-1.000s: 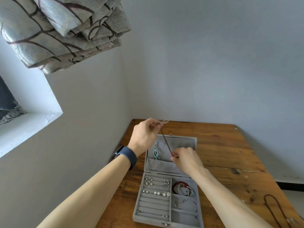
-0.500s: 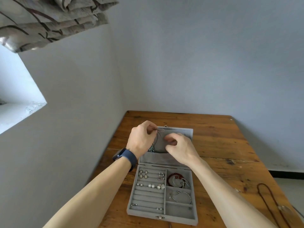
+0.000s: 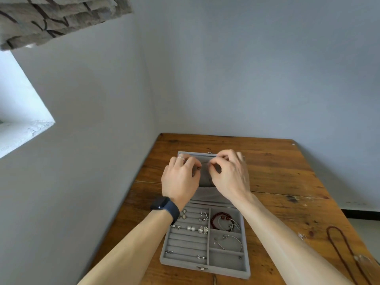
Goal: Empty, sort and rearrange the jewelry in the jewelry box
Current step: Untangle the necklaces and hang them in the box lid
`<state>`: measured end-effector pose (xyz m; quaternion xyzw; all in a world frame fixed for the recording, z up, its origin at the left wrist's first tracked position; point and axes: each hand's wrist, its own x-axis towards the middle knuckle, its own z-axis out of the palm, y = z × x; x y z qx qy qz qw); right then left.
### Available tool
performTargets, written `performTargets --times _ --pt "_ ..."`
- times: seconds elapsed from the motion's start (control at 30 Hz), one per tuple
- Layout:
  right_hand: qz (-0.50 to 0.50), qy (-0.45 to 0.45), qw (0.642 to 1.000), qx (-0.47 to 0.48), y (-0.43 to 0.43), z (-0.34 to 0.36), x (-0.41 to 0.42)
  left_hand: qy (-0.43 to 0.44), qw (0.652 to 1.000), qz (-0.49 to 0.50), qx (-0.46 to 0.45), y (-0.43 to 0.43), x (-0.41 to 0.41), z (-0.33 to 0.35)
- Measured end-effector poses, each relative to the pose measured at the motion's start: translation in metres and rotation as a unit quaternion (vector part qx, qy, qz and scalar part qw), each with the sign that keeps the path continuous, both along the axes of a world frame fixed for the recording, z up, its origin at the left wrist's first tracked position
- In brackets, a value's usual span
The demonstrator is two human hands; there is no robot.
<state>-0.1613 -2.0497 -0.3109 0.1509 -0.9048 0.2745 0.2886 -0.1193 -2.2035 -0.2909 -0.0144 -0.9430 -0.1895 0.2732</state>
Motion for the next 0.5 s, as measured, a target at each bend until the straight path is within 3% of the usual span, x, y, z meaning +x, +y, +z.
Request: performTargets --times 0.13,0.27,0.5 --pt "0.005 -0.004 1.000 0.003 0.000 0.003 -0.011 0.038 0.996 0.027 -0.071 -0.005 0.002 -0.014" --pt "0.029 -0.027 0.999 0.010 -0.003 0.002 -0.017 -0.006 0.999 0.027 -0.019 -0.006 -0.003 -0.017" --pt "0.015 0.040 0.995 0.093 -0.004 -0.001 -0.015 0.000 1.000 0.018 0.022 -0.003 -0.003 -0.018"
